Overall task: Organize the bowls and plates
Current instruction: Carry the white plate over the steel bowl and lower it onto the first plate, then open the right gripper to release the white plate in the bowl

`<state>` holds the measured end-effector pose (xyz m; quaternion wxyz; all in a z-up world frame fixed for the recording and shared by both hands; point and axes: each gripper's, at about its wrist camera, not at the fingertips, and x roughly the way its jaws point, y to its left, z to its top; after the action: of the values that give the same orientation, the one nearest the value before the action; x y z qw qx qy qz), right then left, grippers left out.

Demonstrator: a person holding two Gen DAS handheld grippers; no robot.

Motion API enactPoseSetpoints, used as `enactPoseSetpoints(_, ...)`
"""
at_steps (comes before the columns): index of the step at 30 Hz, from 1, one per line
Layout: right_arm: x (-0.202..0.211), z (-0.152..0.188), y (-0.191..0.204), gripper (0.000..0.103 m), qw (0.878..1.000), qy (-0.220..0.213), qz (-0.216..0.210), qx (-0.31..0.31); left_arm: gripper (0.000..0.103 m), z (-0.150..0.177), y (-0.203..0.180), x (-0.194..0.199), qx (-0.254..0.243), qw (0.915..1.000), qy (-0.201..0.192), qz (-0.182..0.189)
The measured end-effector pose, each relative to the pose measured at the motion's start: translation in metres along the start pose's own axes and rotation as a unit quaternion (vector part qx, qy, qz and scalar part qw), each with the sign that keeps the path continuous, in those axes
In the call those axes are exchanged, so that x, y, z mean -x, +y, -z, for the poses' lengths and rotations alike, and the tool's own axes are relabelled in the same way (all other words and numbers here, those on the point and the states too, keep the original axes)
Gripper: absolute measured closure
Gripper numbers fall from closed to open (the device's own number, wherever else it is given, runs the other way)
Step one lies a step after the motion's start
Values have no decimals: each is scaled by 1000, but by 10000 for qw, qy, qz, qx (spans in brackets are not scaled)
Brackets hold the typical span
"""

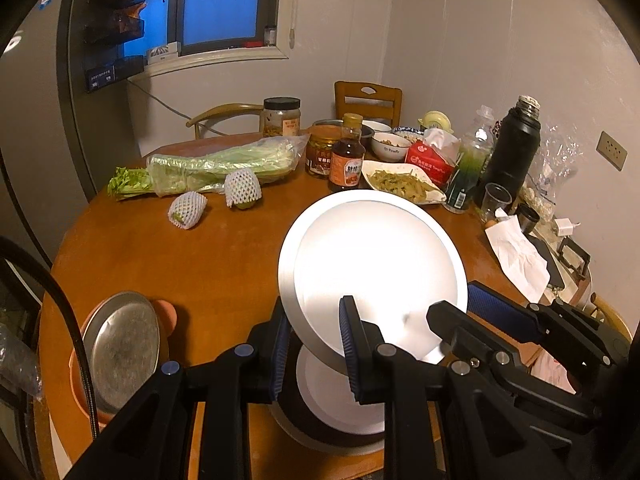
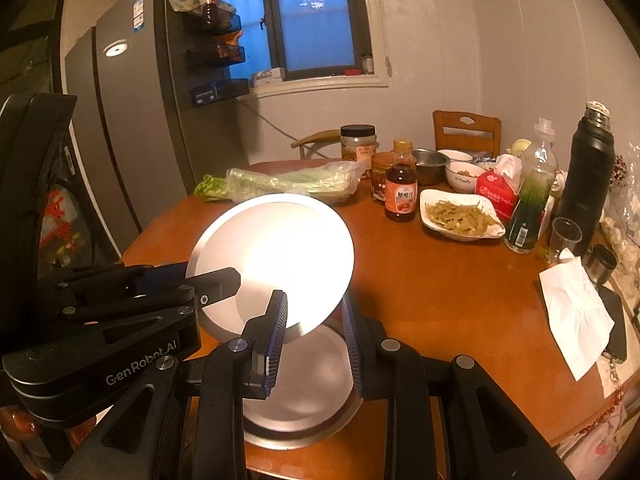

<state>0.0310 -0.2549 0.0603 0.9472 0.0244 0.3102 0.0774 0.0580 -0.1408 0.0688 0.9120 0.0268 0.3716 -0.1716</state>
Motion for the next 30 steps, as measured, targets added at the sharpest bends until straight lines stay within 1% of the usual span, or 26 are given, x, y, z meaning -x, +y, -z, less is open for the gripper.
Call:
enactPoseSetpoints(7, 1, 17, -2, 73, 9999, 114, 24, -1, 79, 15, -6, -4, -67, 9999, 145, -7)
enactPoseSetpoints(18, -9, 41, -8, 73, 9994, 328, 66, -24, 79, 38, -11, -25, -82, 9991, 412, -69)
enactPoseSetpoints(30, -26, 51, -7, 73, 9986, 529, 79, 26, 79, 44, -5, -43, -25, 9983, 568, -112)
